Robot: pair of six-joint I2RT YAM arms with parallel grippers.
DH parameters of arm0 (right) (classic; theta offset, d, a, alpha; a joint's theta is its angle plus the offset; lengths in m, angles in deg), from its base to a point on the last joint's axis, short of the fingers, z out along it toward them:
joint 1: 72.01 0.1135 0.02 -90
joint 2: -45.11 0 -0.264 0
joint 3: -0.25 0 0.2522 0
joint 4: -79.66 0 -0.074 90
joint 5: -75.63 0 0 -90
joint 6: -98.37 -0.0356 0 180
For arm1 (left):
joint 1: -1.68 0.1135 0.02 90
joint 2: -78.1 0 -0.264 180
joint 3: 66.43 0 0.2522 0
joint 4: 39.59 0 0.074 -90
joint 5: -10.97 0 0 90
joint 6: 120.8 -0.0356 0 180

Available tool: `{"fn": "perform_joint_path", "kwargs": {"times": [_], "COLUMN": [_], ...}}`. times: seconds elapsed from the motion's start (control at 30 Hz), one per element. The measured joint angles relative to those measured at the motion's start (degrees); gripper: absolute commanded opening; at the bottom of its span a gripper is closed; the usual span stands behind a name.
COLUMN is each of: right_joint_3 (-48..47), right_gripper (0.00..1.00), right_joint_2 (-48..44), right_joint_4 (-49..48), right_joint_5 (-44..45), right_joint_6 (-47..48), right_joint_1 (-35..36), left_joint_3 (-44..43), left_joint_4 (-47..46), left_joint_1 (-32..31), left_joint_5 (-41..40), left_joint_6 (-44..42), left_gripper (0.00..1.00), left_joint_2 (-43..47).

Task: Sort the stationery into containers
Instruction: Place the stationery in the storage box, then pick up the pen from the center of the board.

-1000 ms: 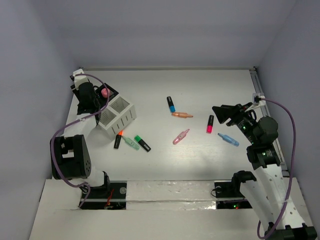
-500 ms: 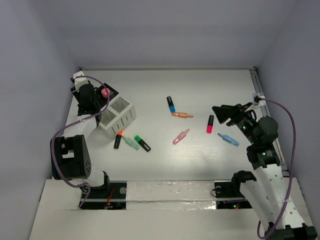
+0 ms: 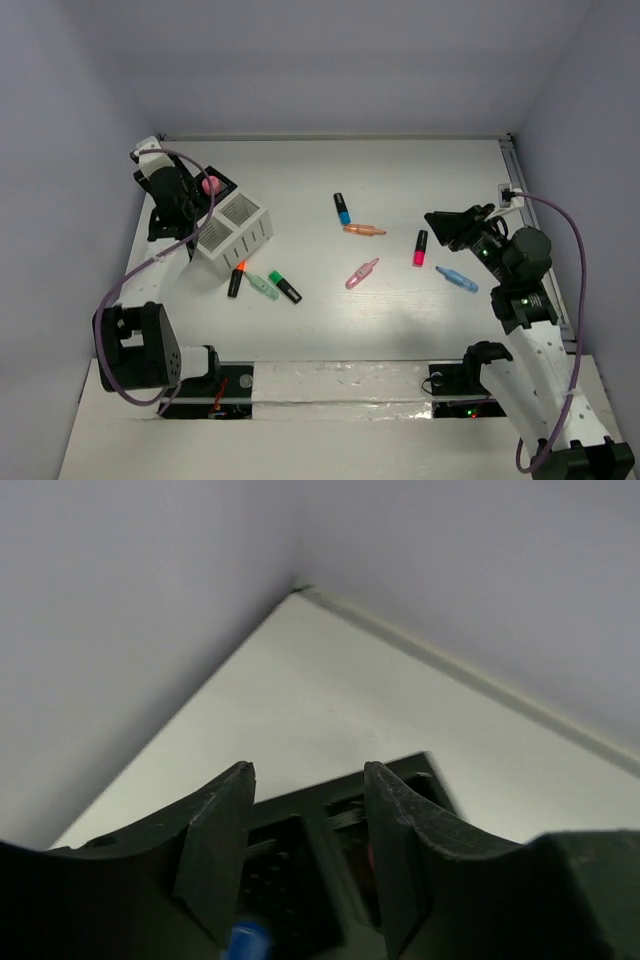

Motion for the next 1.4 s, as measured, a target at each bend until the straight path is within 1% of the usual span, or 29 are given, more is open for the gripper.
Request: {"fn": "perform_joint_path", "kwargs": {"times": [0.03, 0.1, 0.2, 0.3, 0.4, 0.43, 0.5, 0.6, 0.67, 0.73, 0.77, 0.8, 0.87, 0.9, 0.97, 1.07, 1.13, 1.27, 1.4], "right_joint_3": [0.0, -0.04, -0.11, -0.15, -1.22, -1.95, -4.07, -8.04, -10.78, -13.16, -14.08, -15.34, -18.01, -19.61, -23.17, -29.09, -32.98, -41.11, -52.02], "right_gripper": [0.21, 0.18, 0.17, 0.16, 0.16, 0.17, 0.18, 0.19, 0.21, 0.29, 0.35, 0.45, 0.55, 0.64, 0.68, 0.68, 0.66, 0.64, 0.59], "right_joint_2": [0.5, 1.79, 4.33, 6.8, 9.92, 11.26, 15.23, 22.6, 28.48, 34.23, 36.61, 39.23, 44.04, 46.45, 51.1, 58.14, 62.53, 71.04, 80.67], "right_joint_4": [-0.15, -0.24, -0.55, -0.55, -0.31, -0.11, 0.33, 1.55, 2.4, 2.71, 2.95, 3.32, 3.34, 3.37, 2.49, 0.96, -0.07, -0.98, -0.09], "right_joint_5": [-0.48, -1.68, -4.22, -6.01, -6.38, -6.08, -4.17, 0.31, 3.69, 7.06, 9.03, 10.99, 14.64, 16.33, 19.98, 25.35, 28.22, 32.41, 36.26], "right_joint_6": [0.11, -0.09, 0.17, 0.48, 1.66, 2.25, 3.98, 6.34, 7.41, 8.02, 8.13, 8.2, 8.28, 8.24, 8.17, 7.69, 7.41, 7.02, 6.99], "right_joint_1": [0.0, 0.0, 0.57, 3.39, 8.04, 9.99, 14.75, 22.25, 26.99, 31.23, 33.24, 35.56, 40.09, 42.29, 46.31, 51.54, 54.12, 58.03, 60.5], "left_joint_3": [-0.33, -1.38, -2.01, -0.7, 1.31, 1.86, 2.84, 4.22, 5.33, 6.56, 7.04, 7.34, 7.52, 7.5, 7.37, 6.47, 5.7, 5.11, 5.14], "left_joint_4": [1.07, 3.34, 5.97, 8.0, 12.9, 13.92, 17.94, 23.1, 26.08, 28.96, 30.14, 31.63, 33.68, 34.38, 35.41, 36.46, 36.7, 36.41, 36.13], "left_joint_1": [-0.44, -1.7, -3.21, -3.72, -3.69, -3.69, -3.69, -3.69, -3.69, -3.69, -3.69, -3.69, -3.72, -3.98, -4.57, -6.64, -8.39, -11.87, -14.67], "left_joint_5": [1.38, 4.42, 11.67, 19.8, 26.32, 27.1, 29.79, 32.87, 34.1, 34.88, 35.21, 35.5, 35.8, 35.8, 35.6, 34.99, 33.83, 30.67, 27.21], "left_joint_6": [1.22, 4.24, 9.68, 14.56, 16.7, 16.74, 16.5, 15.69, 15.08, 14.49, 14.29, 14.08, 13.81, 13.75, 13.75, 13.75, 13.79, 13.92, 13.84], "left_gripper": [0.43, 0.42, 0.41, 0.42, 0.43, 0.43, 0.46, 0.45, 0.43, 0.43, 0.43, 0.43, 0.44, 0.44, 0.47, 0.5, 0.51, 0.51, 0.51], "left_joint_2": [1.46, 4.74, 11.93, 21.73, 31.93, 34.49, 39.98, 45.9, 47.69, 48.33, 48.43, 48.43, 48.46, 48.68, 49.33, 50.6, 51.36, 52.98, 54.42]}}
